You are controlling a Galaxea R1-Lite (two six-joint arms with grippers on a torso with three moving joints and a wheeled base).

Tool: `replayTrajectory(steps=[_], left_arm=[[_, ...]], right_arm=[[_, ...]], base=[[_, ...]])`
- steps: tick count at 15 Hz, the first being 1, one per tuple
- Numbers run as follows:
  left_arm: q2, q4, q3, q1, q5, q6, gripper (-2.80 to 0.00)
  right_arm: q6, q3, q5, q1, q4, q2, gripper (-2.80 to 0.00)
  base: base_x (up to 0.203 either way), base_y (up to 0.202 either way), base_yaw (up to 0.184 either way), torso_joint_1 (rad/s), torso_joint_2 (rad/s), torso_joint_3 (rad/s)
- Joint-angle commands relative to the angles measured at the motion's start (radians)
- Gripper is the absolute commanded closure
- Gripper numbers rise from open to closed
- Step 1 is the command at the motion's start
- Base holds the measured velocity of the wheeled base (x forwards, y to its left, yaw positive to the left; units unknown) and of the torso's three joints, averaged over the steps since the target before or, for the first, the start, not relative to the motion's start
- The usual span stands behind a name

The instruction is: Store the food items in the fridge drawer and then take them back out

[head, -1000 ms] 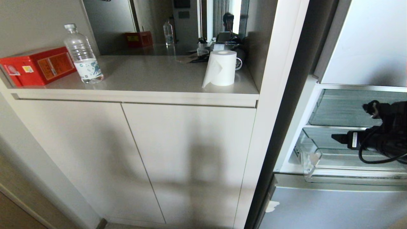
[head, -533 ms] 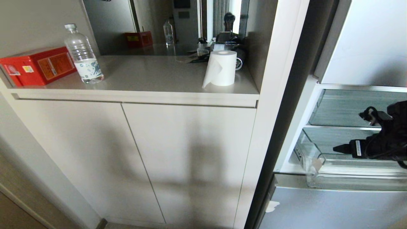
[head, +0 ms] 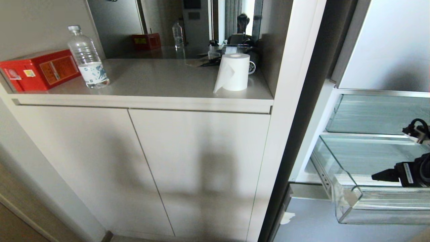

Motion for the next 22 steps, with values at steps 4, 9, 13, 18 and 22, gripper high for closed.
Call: replayTrajectory(steps=[4,9,13,18,22], left_arm=[[0.002,0.000,0.000,-0.001,0.001,-0.001,0.00],[0.002,0.000,0.000,-0.001,0.001,0.000,0.00],[0.002,0.000,0.000,-0.001,0.001,-0.001,0.00],[0.002,0.000,0.000,-0.001,0.001,0.000,0.00],[0.002,0.000,0.000,0.000,0.001,0.000,0.00]], right_arm=[[-0.008,0.002,0.000,-0.035,0.008,0.018,-2.80],[-0.028,0.103,0.019,-0.101,0.063,-0.106,-2.80],[-0.034,0.130,0.073,-0.140,0.074,-0.162,-2.80],[-0.033,0.092,0.084,-0.220,0.072,-0.028,-2.80],[-0.056,0.183,0.143,-0.275,0.072,-0.176,-2.80]], base=[[0.000,0.000,0.000,0.000,0.00,0.000],[0.000,0.000,0.000,0.000,0.00,0.000],[0.000,0.000,0.000,0.000,0.00,0.000],[0.000,0.000,0.000,0.000,0.00,0.000],[0.000,0.000,0.000,0.000,0.00,0.000]])
